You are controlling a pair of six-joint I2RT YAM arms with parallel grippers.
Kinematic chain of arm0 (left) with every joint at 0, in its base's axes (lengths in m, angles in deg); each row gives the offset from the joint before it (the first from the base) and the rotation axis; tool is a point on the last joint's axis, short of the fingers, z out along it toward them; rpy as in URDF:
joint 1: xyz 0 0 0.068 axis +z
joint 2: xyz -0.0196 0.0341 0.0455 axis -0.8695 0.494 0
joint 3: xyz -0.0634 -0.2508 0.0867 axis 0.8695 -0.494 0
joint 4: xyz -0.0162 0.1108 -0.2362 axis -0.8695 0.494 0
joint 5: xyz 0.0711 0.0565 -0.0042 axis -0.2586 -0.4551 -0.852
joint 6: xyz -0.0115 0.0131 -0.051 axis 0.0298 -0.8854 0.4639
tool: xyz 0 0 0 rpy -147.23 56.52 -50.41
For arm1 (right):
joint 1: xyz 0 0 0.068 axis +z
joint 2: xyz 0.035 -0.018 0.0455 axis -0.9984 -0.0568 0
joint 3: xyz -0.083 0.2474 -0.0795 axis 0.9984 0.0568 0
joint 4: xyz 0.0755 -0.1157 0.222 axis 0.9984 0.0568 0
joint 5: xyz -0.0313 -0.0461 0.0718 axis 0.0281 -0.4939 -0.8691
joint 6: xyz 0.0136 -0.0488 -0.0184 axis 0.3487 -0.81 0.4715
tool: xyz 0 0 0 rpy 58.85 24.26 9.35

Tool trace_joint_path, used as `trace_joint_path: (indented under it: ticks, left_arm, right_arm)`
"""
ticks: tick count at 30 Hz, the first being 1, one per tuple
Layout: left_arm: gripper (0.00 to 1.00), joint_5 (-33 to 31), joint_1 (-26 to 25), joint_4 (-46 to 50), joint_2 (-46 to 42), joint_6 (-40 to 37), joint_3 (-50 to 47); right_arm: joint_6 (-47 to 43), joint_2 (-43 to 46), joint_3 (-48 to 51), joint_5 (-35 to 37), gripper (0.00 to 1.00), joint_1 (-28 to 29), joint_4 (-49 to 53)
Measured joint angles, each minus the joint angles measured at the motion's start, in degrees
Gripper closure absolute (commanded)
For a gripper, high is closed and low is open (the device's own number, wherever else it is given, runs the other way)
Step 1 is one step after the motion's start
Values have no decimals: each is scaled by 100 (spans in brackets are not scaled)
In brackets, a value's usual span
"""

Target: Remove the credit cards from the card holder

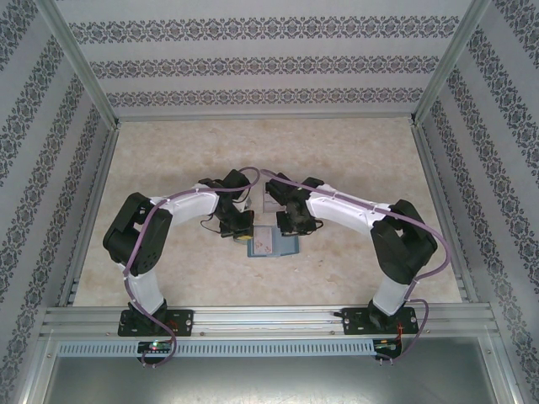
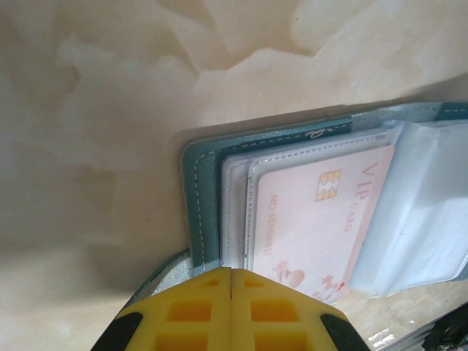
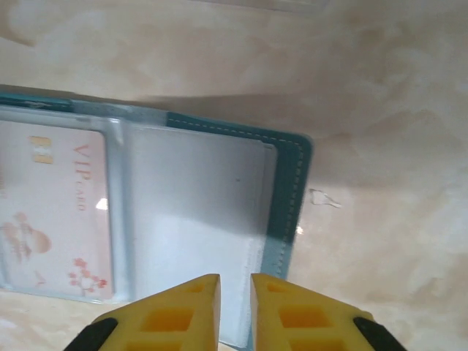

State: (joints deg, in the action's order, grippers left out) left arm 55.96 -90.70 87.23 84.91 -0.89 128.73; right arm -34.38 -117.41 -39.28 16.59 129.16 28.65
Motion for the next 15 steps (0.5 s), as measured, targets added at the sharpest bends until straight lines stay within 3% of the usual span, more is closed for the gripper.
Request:
trace_joint_path:
  ticks: [15]
  left_arm:
    - [100, 428, -83, -321, -33, 227, -55]
  right_arm:
    - [476, 50, 673, -1613, 88, -144, -1578]
